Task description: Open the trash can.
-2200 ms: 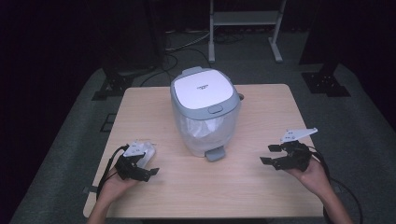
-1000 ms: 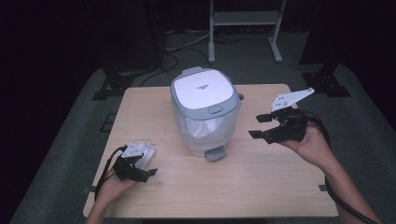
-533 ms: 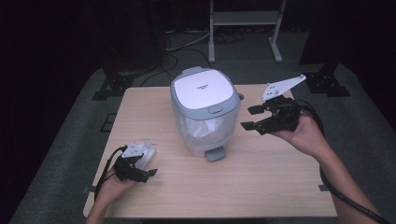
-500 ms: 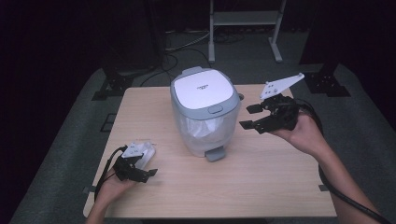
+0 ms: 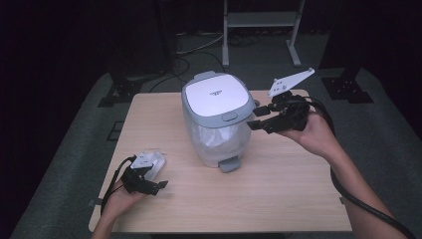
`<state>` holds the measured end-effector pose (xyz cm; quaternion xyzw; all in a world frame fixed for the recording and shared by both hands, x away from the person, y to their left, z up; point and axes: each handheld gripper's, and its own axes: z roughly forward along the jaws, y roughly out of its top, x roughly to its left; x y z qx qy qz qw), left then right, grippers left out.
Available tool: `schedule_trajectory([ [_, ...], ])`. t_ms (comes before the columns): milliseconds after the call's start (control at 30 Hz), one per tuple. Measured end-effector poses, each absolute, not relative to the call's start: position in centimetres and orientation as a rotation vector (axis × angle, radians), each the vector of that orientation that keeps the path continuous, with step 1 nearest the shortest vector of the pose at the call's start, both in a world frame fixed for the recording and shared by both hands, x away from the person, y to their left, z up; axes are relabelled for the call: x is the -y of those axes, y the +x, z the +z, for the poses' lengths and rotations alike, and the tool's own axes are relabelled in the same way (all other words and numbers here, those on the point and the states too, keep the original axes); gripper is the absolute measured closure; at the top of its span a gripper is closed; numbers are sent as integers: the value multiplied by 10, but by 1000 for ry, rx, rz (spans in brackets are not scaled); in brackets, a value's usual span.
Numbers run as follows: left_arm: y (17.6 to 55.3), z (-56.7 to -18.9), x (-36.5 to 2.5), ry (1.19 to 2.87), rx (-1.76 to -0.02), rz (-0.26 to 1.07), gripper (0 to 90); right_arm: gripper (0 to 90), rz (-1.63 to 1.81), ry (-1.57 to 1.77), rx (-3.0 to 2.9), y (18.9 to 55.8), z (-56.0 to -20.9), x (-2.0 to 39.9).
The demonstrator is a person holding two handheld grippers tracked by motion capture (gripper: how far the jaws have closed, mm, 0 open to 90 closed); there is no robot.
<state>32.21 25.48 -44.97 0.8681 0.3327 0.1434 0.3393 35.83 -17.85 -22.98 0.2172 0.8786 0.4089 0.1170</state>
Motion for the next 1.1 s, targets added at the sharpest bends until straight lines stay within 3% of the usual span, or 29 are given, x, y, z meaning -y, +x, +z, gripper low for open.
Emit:
schedule_trajectory([
  [533,322,-450,-255,2275,-861,376,102,719,1167,585,-2590,372,-218,148],
  [1100,323,-451,-257,2273,-869,377,102,849,1143,560,-2608,381,-221,128],
])
